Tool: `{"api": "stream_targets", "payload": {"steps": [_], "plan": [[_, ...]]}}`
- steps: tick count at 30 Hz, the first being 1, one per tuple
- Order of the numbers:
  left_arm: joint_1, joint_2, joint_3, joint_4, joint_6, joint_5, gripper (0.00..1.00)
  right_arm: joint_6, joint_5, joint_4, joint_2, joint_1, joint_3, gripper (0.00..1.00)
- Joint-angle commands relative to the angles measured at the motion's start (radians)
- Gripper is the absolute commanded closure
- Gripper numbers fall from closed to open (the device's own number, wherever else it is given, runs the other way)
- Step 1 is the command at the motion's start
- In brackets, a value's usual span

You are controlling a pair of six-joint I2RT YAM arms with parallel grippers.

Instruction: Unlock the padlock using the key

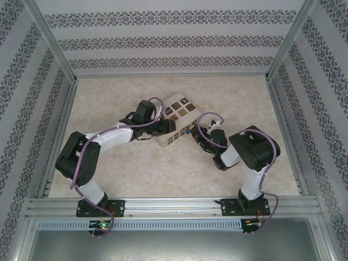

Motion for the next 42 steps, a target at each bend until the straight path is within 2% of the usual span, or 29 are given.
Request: {"api": "stream_targets", "payload": {"steps": [1, 13, 20, 25, 31, 42], "plan": [[-0.012, 0.02, -0.048, -0.1, -0.017, -0.013, 0.57, -0.001, 0.032, 0.051, -0.011, -0.01, 0.015, 1.0], [0.008, -0.036, -0.019, -0.131, 0.01, -0.043, 0.54, -0.055, 0.043, 0.003, -0.115, -0.048, -0.073, 1.0], [0.036, -0.142, -0.02, -0.171, 0.068, -0.122, 0.49, -0.112, 0.041, -0.083, -0.227, -0.079, -0.128, 1.0], [0.058, -0.245, -0.039, -0.208, 0.135, -0.22, 0.46, -0.186, 0.043, -0.241, -0.365, -0.091, -0.14, 1.0], [0.1, -0.4, -0.085, -0.253, 0.216, -0.336, 0.38, -0.293, 0.052, -0.494, -0.582, -0.119, -0.135, 1.0], [0.142, -0.695, -0.181, -0.268, 0.434, -0.56, 0.1, -0.503, 0.063, -0.952, -0.986, -0.176, -0.056, 1.0]]}}
